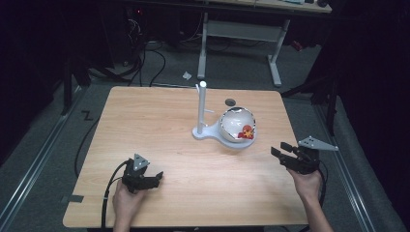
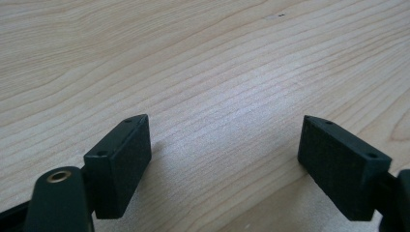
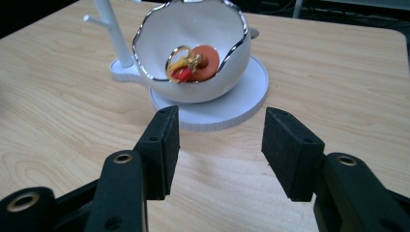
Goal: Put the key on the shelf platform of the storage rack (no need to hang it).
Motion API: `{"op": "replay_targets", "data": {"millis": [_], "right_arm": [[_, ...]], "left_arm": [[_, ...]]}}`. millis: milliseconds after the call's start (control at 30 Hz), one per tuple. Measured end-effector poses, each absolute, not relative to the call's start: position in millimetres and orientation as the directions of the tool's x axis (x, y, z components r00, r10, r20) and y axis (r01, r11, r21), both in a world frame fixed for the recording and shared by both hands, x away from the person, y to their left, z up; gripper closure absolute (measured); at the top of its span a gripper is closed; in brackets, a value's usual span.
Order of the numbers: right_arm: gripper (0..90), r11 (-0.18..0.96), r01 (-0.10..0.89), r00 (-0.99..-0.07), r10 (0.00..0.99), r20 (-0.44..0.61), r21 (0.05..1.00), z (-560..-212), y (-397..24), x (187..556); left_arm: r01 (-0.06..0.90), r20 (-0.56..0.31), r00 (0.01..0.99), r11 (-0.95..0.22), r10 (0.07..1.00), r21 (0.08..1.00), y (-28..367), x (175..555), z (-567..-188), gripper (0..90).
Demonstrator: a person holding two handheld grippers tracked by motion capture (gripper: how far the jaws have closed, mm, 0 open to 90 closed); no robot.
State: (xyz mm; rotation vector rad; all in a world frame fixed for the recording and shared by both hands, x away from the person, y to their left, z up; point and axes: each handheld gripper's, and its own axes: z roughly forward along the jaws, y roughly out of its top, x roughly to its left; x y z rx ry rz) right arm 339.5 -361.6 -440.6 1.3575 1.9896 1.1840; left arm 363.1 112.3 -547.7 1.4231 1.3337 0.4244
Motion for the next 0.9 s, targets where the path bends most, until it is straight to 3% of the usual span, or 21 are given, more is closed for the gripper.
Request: {"op": "replay_targets", "data": {"millis": [900], "right_arm": [[47.5,0.185,0.547,-0.466,0.878,0.113,0.816,-485.1,-330.8,332.6]], "left_arm": [[0.479,-0.396,0.305,0.22,0.866,0.85,112.1,363.2,-547.7,19.6]]}}
